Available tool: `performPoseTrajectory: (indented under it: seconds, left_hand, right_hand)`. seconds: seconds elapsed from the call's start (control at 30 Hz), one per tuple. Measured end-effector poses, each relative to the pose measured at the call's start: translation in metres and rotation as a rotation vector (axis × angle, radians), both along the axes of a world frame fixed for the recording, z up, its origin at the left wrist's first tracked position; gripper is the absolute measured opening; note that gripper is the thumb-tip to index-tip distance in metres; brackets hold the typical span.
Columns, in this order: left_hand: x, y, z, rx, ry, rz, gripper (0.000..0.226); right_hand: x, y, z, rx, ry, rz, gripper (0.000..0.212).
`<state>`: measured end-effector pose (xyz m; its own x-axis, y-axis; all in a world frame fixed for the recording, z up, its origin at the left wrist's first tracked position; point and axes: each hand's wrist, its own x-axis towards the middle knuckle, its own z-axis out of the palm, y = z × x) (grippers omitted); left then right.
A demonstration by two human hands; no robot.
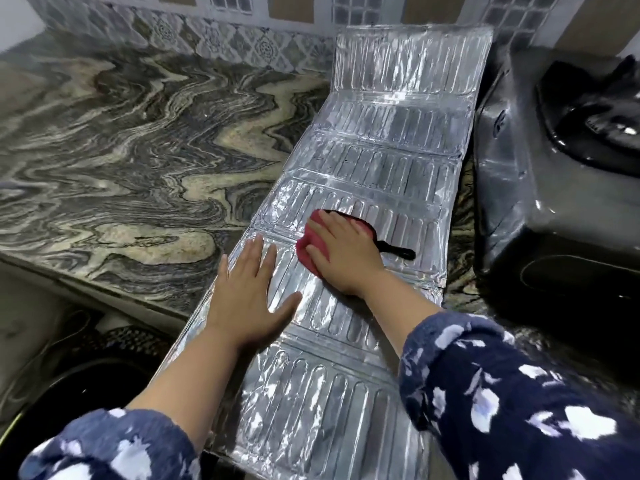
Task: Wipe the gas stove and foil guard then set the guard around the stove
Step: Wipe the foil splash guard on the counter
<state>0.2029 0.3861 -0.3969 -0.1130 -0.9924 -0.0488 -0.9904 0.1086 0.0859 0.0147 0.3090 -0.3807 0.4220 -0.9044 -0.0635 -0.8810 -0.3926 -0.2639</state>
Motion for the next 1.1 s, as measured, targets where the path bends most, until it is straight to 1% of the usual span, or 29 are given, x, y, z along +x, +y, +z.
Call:
performPoseTrajectory:
  seconds: [0.1,0.17,0.3,0.43,0.53,0.6,0.7,0.83,1.1]
  left_hand:
    - [0.0,0.012,-0.001,0.006,0.003,0.003,0.097]
    - [-0.001,0.017,-0.001,0.011,0.005,0.003,0.096]
    - [-0.004,0.018,0.003,0.007,0.002,0.014,0.096]
    - [-0.005,0.018,0.003,0.001,-0.011,0.026,0.097]
    - [-0.004,0.018,0.002,-0.007,-0.013,0.032,0.096]
    - [-0.003,0.018,0.0,-0.021,-0.016,0.04,0.096]
    - [-0.002,0.017,-0.001,-0.029,-0.007,0.043,0.095]
    - [-0.004,0.023,0.0,-0.011,-0.015,0.039,0.095]
    - [-0.008,0.044,0.006,0.033,-0.03,0.047,0.097]
  right_hand:
    - [-0.016,0.015,0.004,-0.008,-0.01,0.101,0.064]
    - [-0.024,0.016,0.004,-0.008,0.025,0.09,0.069]
    - [0.0,0.0,0.004,0.015,0.059,-0.06,0.062]
    - [0.048,-0.018,0.005,-0.019,0.05,0.067,0.059]
    - [0.063,-0.046,0.007,-0.001,0.048,0.122,0.059]
    - [0.06,-0.066,0.007,0.015,0.04,0.098,0.058]
    - [0.045,-0.079,0.006,0.016,0.064,-0.002,0.058]
    - [0.02,-0.057,0.003,0.012,0.066,-0.061,0.058]
    - [-0.009,0.014,0.003,-0.027,0.011,0.023,0.053]
